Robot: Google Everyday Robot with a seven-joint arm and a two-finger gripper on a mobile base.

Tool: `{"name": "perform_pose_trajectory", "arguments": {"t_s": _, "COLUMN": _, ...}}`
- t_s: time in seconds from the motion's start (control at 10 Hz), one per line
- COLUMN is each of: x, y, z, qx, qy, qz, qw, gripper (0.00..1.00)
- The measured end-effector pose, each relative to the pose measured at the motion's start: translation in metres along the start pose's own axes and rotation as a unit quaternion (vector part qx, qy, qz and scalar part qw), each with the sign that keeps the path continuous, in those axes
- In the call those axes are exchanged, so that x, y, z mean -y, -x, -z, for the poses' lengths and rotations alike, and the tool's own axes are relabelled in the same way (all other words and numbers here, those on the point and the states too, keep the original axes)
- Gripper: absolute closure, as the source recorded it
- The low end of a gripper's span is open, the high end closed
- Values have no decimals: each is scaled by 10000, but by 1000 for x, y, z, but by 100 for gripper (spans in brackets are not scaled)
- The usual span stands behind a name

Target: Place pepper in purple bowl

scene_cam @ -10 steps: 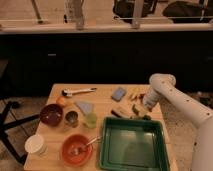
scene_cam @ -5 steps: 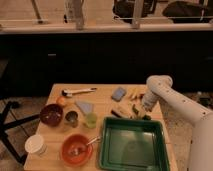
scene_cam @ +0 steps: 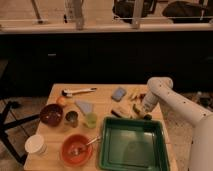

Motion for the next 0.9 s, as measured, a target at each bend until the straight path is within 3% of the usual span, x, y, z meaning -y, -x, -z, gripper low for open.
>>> {"name": "perform_pose_trajectory", "arguments": {"t_s": 0.1, "x": -1, "y": 0, "z": -1, "qx": -18, "qy": 10, "qz": 5, "qw": 10000, "gripper": 97}}
{"name": "perform_pose_trajectory", "arguments": {"t_s": 0.4, "x": 1, "y": 0, "z": 6, "qx": -5, "qy": -82, "qz": 37, "qw": 10000, "gripper": 100}}
{"name": "perform_pose_trajectory", "arguments": {"t_s": 0.5, "x": 5, "y": 4, "z": 26, "qx": 65, "qy": -335, "qz": 65, "qw": 9994, "gripper": 100}}
{"name": "perform_pose_trajectory", "arguments": {"t_s": 0.9, "x": 8, "y": 7, "z": 65, "qx": 202, "qy": -814, "qz": 91, "qw": 9964, "gripper": 100}}
